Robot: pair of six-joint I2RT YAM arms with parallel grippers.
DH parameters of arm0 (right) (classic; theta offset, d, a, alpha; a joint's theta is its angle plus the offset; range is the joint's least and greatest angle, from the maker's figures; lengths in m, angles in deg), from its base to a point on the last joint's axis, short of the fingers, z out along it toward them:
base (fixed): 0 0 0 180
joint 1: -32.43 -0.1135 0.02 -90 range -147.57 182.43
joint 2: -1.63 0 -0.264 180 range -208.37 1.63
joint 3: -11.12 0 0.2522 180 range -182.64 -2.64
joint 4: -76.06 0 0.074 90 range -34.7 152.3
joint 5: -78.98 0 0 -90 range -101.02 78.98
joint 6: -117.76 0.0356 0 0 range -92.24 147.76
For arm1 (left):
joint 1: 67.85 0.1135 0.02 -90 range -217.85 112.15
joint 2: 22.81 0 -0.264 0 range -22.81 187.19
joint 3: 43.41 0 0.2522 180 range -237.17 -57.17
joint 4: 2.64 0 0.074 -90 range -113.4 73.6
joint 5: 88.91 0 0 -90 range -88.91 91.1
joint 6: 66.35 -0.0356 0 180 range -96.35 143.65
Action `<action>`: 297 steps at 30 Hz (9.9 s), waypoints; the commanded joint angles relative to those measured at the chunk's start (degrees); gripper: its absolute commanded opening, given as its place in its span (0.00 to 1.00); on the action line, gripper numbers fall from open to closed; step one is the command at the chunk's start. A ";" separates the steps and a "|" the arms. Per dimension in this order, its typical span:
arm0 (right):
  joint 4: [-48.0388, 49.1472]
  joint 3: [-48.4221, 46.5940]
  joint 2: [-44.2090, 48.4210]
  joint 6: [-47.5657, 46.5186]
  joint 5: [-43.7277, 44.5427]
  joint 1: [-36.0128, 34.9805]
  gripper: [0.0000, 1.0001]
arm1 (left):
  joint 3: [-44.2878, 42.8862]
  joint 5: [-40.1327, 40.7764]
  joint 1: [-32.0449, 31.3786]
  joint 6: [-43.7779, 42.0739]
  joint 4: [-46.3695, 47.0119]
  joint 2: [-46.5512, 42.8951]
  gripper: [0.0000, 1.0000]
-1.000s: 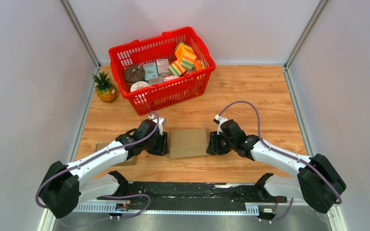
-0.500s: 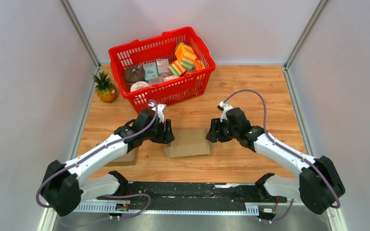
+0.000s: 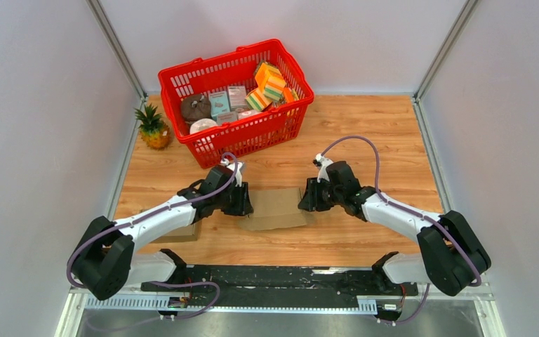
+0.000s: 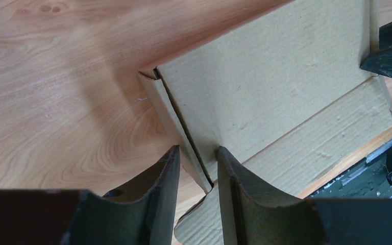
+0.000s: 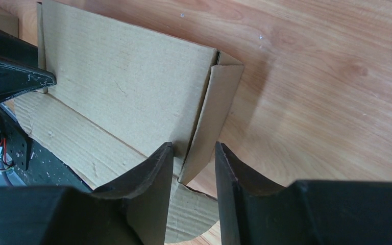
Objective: Fold the paper box
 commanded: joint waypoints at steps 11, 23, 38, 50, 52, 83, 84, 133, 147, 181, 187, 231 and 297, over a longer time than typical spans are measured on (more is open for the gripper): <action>5.15 -2.43 -4.31 1.59 -7.09 4.78 0.34 | -1.57 0.60 1.57 0.00 -4.05 -10.46 0.59; 10.43 4.42 -5.11 3.70 -11.57 10.92 0.19 | 6.69 -11.52 10.54 7.21 8.50 -11.88 0.71; 12.81 6.45 -6.78 5.28 -13.60 14.10 0.18 | 14.95 -20.23 10.54 24.61 40.32 -2.57 0.74; 8.36 3.55 -4.69 5.72 -13.95 14.10 0.36 | 15.12 -19.88 9.66 31.99 44.29 0.61 0.59; 4.57 1.71 -1.79 4.50 -11.86 14.10 0.56 | 15.91 -18.40 9.75 33.40 43.06 -0.18 0.57; 12.97 -7.35 -5.10 -47.97 63.20 -49.80 1.00 | 24.00 -24.36 11.51 63.54 31.63 -21.27 0.51; 13.94 -7.44 -5.63 -48.24 65.22 -50.06 0.99 | 24.00 -24.36 11.51 63.72 31.11 -21.89 0.52; -32.37 -28.63 -10.23 -33.66 19.96 -33.01 0.98 | 6.51 -7.49 1.05 -2.80 2.27 -30.16 0.64; -30.61 -22.56 -4.41 -29.26 22.61 -32.22 0.95 | 3.61 -8.36 -1.59 -13.09 8.25 -24.89 0.62; -30.35 -21.15 -2.21 -26.01 23.14 -30.55 0.87 | 5.80 -5.55 -4.93 -17.22 11.31 -24.79 0.57; -28.67 -20.36 -1.51 -25.39 20.77 -30.46 0.86 | 0.46 -7.22 -4.93 -23.98 10.02 -15.76 0.61; -26.30 -19.75 -0.80 -24.78 15.92 -27.39 0.75 | -10.80 -16.45 -5.10 -30.42 4.91 0.69 0.11; -17.94 -13.95 1.65 -10.19 24.37 -27.65 0.88 | 2.12 19.84 -14.51 10.91 0.96 -16.53 0.00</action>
